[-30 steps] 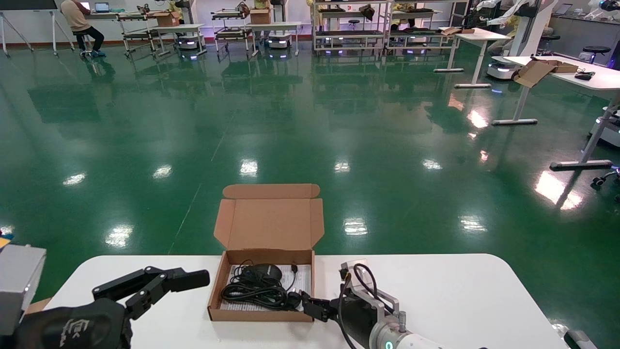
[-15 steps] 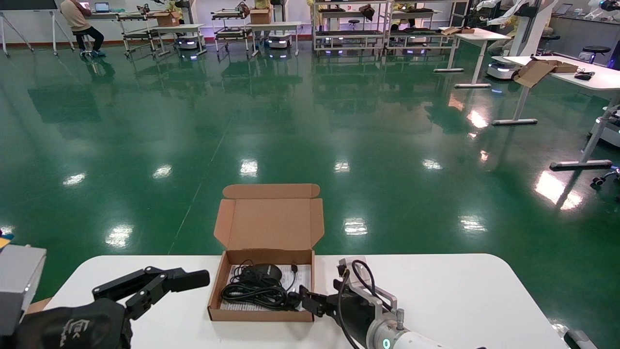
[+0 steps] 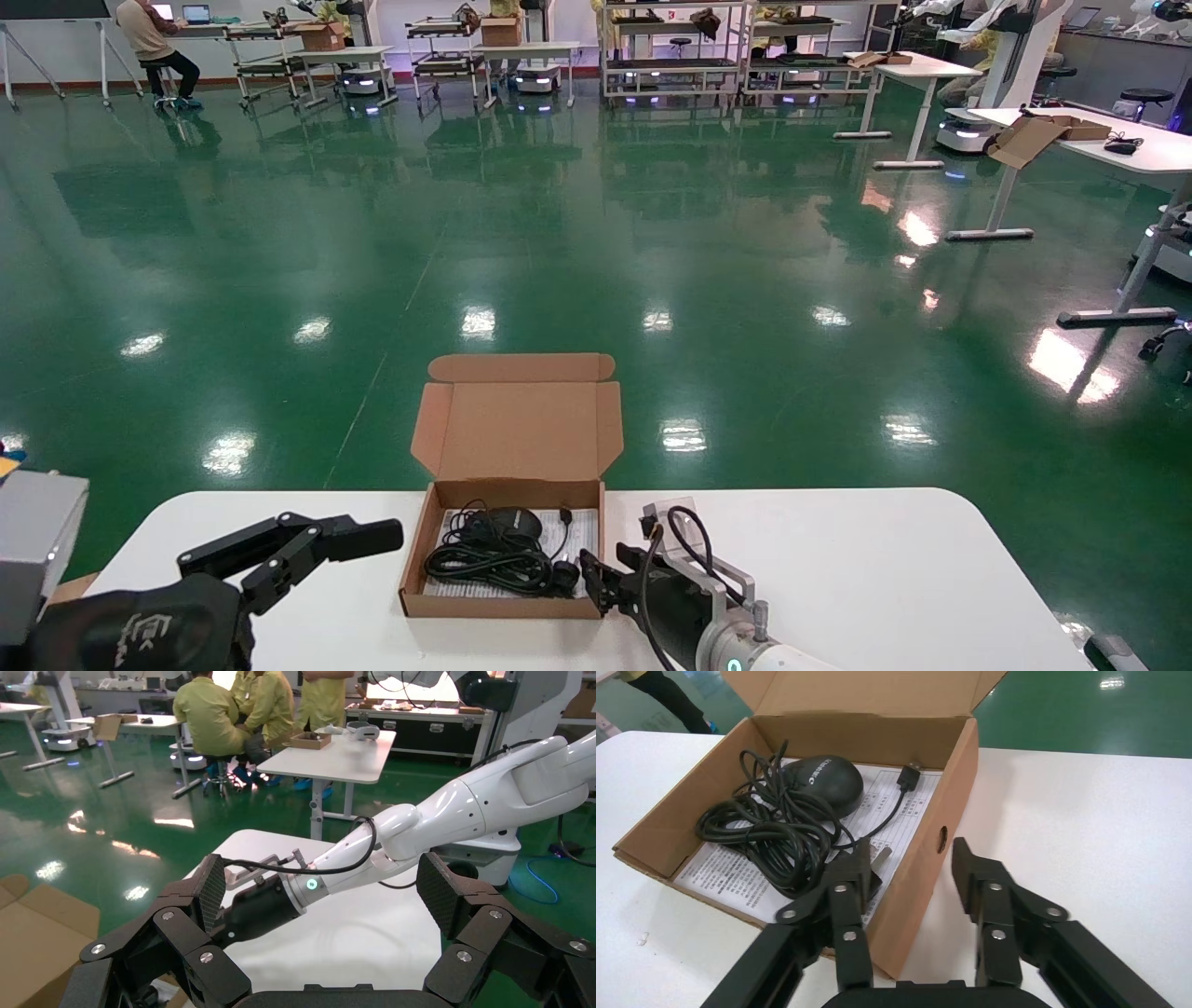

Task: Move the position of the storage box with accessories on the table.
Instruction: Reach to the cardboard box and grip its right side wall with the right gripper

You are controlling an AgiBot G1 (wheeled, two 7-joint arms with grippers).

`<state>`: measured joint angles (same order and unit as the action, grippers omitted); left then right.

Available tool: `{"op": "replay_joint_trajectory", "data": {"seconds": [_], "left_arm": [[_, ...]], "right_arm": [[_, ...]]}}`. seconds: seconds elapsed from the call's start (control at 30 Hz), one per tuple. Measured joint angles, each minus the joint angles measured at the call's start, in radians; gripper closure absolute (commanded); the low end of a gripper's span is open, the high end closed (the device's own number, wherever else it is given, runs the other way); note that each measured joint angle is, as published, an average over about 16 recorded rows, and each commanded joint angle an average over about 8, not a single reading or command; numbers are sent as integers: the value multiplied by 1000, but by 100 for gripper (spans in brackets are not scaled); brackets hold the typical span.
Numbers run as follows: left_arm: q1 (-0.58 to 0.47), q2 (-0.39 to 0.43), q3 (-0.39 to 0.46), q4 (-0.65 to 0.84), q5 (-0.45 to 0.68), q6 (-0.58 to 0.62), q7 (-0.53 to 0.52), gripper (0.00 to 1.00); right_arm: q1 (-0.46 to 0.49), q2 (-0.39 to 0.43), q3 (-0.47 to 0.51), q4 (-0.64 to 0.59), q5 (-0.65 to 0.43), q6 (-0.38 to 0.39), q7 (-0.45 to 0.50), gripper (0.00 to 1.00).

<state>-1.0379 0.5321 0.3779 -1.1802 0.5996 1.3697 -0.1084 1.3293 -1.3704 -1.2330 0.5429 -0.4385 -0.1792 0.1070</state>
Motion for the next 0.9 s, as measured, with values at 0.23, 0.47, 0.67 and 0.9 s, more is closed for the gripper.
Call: {"op": "replay_joint_trajectory", "data": {"seconds": [0.23, 0.47, 0.67, 0.9], "left_arm": [[0, 0, 0, 0, 0, 0, 0, 0], [0, 0, 0, 0, 0, 0, 0, 0], [0, 0, 0, 0, 0, 0, 0, 0], [0, 0, 0, 0, 0, 0, 0, 0]], "right_arm": [[-6, 0, -20, -4, 27, 3, -12, 100], [-15, 1, -34, -13, 52, 1, -29, 100], [-17, 1, -38, -26, 70, -9, -51, 100], [-2, 3, -37, -52, 87, -45, -89, 100]]}}
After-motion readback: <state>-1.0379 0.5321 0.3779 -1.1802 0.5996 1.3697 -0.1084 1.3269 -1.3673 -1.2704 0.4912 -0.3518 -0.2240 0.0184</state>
